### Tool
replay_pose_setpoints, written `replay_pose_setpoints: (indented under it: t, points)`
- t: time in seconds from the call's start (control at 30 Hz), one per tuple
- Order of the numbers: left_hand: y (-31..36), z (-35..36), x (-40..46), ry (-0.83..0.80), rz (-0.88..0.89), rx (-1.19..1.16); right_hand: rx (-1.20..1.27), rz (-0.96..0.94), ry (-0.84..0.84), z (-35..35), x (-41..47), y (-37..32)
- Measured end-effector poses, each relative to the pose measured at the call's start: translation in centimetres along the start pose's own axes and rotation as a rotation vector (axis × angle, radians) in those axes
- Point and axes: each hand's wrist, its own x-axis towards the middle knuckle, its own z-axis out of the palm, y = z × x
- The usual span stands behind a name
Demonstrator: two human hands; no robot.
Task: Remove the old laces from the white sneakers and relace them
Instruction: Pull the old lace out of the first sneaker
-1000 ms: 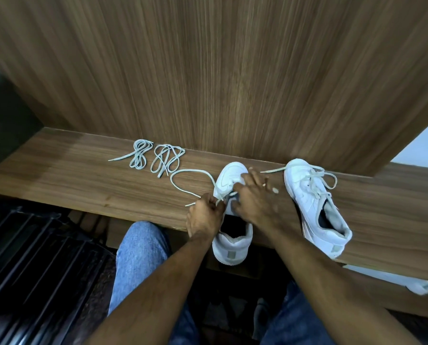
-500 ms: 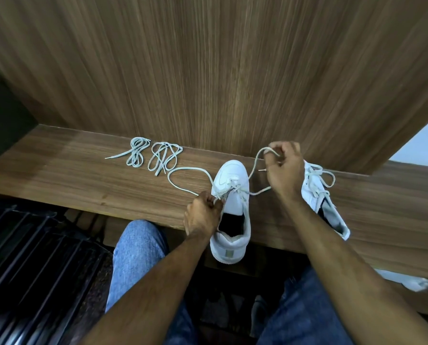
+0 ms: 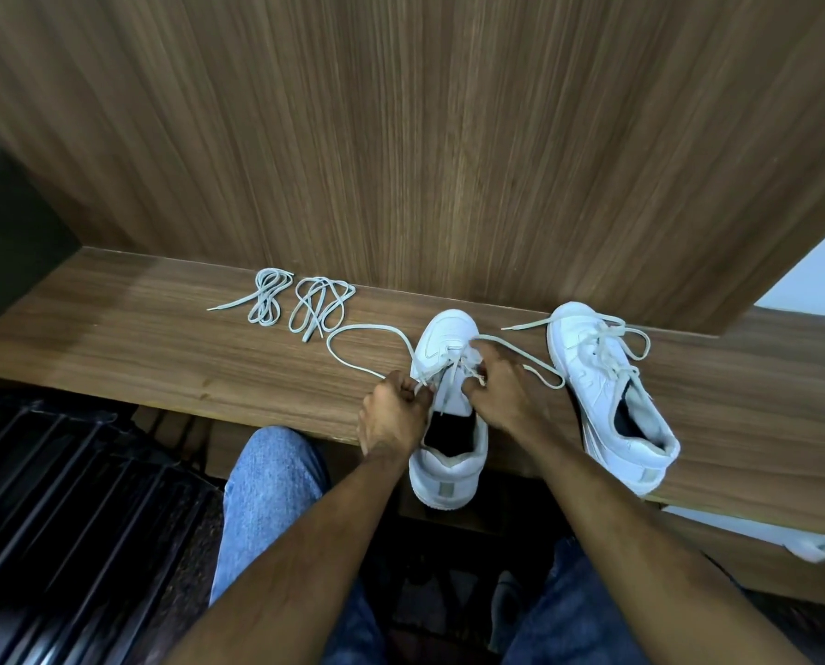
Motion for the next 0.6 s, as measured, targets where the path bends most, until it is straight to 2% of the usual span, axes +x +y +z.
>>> replay_pose_setpoints:
  t: [0.1,0.17,0.3,0.37,0.47,0.6]
  points:
    - [0.1,0.0,0.0,-0.004,-0.003,-0.003,0.105,-0.034,-0.106,-0.3,0.7,0.4]
    - [0.2,0.0,0.0,-0.004,-0.005,-0.003,0.036,-0.08,-0.171,-0.6,1.4,0.2]
    - [0.1,-0.1,0.0,-0.011,-0.008,-0.003,-0.152,-0.105,-0.151,-1.2,1.8,-0.2]
    - [0.1,-0.1,0.0,-0.01,-0.011,-0.009,-0.157,-0.048,-0.117,-1.0,1.6,-0.3]
    - [0.1,0.0,0.1,-0.009,-0.012,-0.017,-0.03,0.1,-0.082,-0.9,0.9,0.2]
    - [-0.1,0.1,0.1,-0.011,-0.013,-0.033,0.193,0.256,-0.173,-0.7,0.2,1.2]
